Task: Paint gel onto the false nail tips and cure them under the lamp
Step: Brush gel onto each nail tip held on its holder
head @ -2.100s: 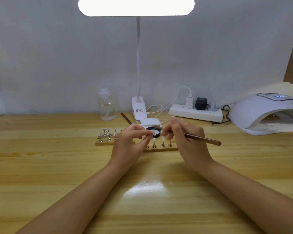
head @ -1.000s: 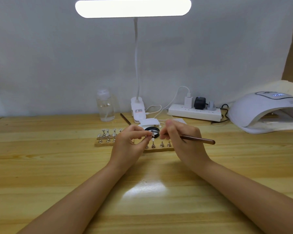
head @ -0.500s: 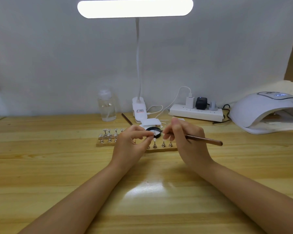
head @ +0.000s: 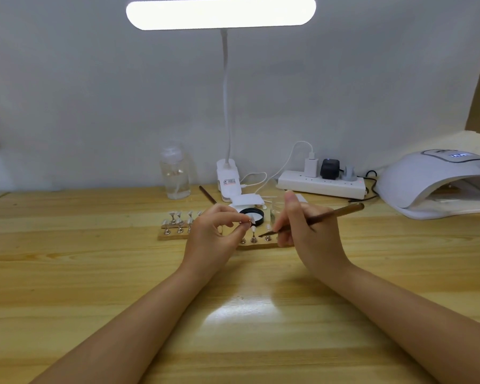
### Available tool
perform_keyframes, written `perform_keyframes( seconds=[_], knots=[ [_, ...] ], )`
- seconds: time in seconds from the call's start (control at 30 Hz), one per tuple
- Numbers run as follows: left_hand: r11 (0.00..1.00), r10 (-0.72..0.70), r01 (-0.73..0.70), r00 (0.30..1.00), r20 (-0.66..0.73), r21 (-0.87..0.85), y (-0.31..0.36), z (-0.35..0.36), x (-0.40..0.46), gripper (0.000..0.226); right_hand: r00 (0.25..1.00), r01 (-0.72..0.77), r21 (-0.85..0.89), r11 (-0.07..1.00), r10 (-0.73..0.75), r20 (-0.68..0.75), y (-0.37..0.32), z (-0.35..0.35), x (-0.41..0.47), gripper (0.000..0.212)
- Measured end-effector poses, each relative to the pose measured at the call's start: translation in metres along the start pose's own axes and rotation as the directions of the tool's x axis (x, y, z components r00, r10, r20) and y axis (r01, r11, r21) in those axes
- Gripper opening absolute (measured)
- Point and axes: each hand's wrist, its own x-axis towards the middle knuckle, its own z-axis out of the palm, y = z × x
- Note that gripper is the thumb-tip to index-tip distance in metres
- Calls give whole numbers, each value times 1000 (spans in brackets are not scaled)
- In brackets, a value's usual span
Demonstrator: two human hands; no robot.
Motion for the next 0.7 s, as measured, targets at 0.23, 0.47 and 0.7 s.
perform_keyframes(
  seconds=[0.23,0.47,0.7],
  knots=[
    [999,23,-22,999,-24,28,-1,-1,-1,18,998,4,60,998,-1,-65,-1,1,0,42],
    [1000,4,-4,999,-43,5,-2,0,0,20,996,86,-32,996,-86,6,1,3,-3,37],
    [1000,-3,3,1000,-28,-10,-2,0,1,16,997,79,-4,997,-79,9,1,4,-4,41]
  ],
)
